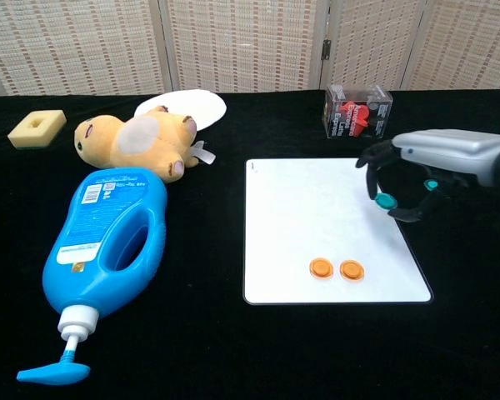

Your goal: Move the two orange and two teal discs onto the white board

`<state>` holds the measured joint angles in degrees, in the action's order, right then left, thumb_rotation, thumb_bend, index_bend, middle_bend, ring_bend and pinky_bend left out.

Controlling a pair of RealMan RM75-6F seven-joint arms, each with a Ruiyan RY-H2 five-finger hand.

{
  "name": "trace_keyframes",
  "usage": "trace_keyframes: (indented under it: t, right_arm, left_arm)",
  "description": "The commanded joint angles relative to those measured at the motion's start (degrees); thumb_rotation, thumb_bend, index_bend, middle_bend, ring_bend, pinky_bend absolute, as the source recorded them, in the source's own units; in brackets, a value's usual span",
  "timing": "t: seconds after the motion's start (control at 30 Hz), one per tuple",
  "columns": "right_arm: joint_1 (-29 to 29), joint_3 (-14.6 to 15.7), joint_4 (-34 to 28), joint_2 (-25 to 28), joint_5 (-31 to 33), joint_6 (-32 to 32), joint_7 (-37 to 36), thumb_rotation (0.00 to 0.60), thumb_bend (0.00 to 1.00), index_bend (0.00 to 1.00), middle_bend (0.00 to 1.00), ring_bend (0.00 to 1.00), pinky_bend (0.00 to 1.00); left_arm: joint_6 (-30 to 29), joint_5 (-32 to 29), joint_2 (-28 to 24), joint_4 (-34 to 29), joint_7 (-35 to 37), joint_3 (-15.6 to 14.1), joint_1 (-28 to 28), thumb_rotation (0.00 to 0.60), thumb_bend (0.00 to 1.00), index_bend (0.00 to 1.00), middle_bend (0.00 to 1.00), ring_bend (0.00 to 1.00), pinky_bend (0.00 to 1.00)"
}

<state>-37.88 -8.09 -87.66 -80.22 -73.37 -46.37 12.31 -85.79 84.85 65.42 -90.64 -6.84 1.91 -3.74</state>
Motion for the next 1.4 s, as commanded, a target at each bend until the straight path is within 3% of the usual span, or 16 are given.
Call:
trace_keyframes:
  t: [0.03,0.4,0.83,0.93,1.13,1.4]
  right_arm:
    - [-3.12,-1.18,-0.89,-2.75,3.39,2.38,4.50,0.600,0.42,0.51,0.17,0.09,0.00]
    - [-8.66,-1.58,1.93,-8.28,12.05,3.39,13.27,0.600,0.42,0.50,0.16,0.08,0.00]
    - [-11.23,-0.21,3.69,-10.28,16.53,2.32,16.32,0.600,0.42,0.46,0.14,0.06,0.00]
    - [-11.66,0.11,4.10,-10.49,17.12,2.26,16.63,0.600,0.42,0.42,0.14,0.06,0.00]
    - [-11.72,0.42,3.81,-10.08,16.97,1.65,15.57,0.600,0.42,0.23,0.13,0.06,0.00]
    - [-8.75,-0.24,5.13,-5.75,17.80,-2.09,11.70,0.600,0.42,0.23,0.13,0.07,0.00]
  left_arm:
    - [-0.13,0.00,0.01,0.07,0.19,-0.07,0.14,0.600,0.09,0.00,0.00,0.00,0.00]
    - [-0.45,0.05,0.24,0.70,1.00,-0.11,0.45,0.600,0.09,0.00,0.00,0.00,0.00]
    - [-0.28,0.04,0.36,0.95,1.24,-0.06,0.40,0.600,0.09,0.00,0.00,0.00,0.00]
    - [-0.33,-0.03,0.41,1.05,1.34,-0.01,0.43,0.600,0.09,0.00,0.00,0.00,0.00]
    - [-0.13,-0.18,0.52,1.27,1.41,0.05,0.37,0.600,0.09,0.00,0.00,0.00,0.00]
    - [-0.13,-0.12,0.60,1.63,1.79,-0.01,0.43,0.600,0.09,0.00,0.00,0.00,0.00]
